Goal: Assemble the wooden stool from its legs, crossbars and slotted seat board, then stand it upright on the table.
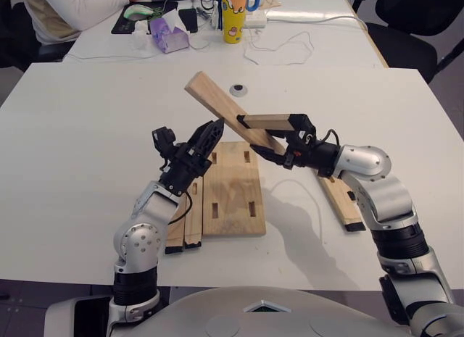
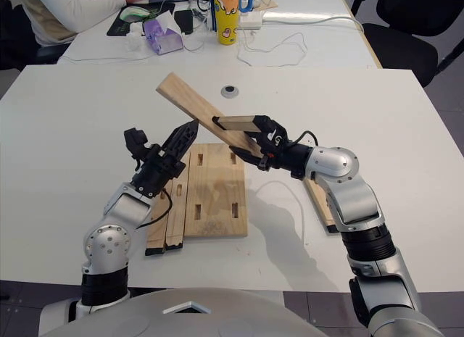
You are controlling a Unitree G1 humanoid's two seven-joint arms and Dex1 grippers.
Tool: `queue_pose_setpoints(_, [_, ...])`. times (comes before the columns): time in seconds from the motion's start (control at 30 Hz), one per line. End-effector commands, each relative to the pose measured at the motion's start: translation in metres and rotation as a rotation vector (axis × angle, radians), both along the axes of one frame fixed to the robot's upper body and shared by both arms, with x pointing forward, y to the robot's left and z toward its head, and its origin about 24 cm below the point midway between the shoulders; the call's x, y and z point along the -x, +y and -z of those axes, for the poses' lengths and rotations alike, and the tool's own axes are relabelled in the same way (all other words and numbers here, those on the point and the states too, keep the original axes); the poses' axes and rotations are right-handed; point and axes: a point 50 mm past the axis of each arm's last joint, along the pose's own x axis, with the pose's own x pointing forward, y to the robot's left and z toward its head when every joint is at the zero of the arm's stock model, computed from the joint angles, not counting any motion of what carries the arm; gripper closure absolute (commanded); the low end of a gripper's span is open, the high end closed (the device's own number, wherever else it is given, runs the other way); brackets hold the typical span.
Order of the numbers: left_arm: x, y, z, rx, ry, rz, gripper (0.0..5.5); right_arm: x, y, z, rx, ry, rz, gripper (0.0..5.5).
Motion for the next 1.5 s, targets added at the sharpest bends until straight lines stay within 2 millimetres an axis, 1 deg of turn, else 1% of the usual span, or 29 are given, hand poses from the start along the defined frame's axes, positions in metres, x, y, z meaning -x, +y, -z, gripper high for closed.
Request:
queue_pose_setpoints(0.03, [-0.002,0.002,-0.014,0.055,-0.045,0.002,3.21,0.001,0.003,0.000,0.025,-0.020,-0.037,3.44])
queue_pose_setpoints(0.27, [0.001,0.003,-0.016,0.082,-0.061,0.043,3.21,0.001,0.003,0.003,0.039,-0.033,-0.039,3.45])
queue_pose_setpoints(0.53, [-0.007,0.008,-0.015,0.077,-0.056,-0.003,3.21,0.002,0.004,0.003,0.036,-0.040,-0.058,3.45])
queue_pose_setpoints(0.57, [-0.008,0.009,-0.015,0.077,-0.056,-0.011,3.38,0.002,0.004,0.003,0.035,-0.038,-0.058,3.45])
queue_pose_setpoints(0.6, [-0.009,0.010,-0.015,0.077,-0.057,-0.019,3.41,0.002,0.003,0.003,0.033,-0.035,-0.057,3.45])
queue_pose_setpoints(0.8, [-0.010,0.011,-0.014,0.086,-0.056,-0.028,4.37,0.001,0.001,0.004,0.027,-0.016,-0.057,3.45])
queue_pose_setpoints(0.97, [-0.011,0.012,-0.013,0.083,-0.046,-0.045,4.43,0.006,0.003,0.006,0.021,0.011,-0.079,3.45])
queue_pose_setpoints(1.2, [-0.014,0.016,-0.011,0.081,-0.025,-0.076,4.45,0.008,0.006,0.002,-0.005,0.045,-0.100,3.45])
queue_pose_setpoints(1.23, [-0.014,0.016,-0.010,0.080,-0.020,-0.084,4.45,0.008,0.006,0.001,-0.011,0.051,-0.105,3.08])
queue_pose_setpoints(1.3, [-0.015,0.019,-0.008,0.072,-0.005,-0.113,4.45,0.008,0.006,-0.002,-0.026,0.055,-0.101,2.85])
queue_pose_setpoints(1.33, [-0.017,0.021,-0.006,0.067,0.009,-0.143,4.45,0.008,0.005,-0.003,-0.029,0.062,-0.105,2.63])
queue_pose_setpoints(1.4, [-0.020,0.027,-0.003,0.069,0.035,-0.198,4.45,0.008,0.001,-0.005,-0.028,0.089,-0.123,2.61])
queue_pose_setpoints(1.5, [-0.023,0.034,-0.002,0.090,0.052,-0.252,4.45,0.014,-0.006,-0.005,0.027,0.169,-0.208,2.61])
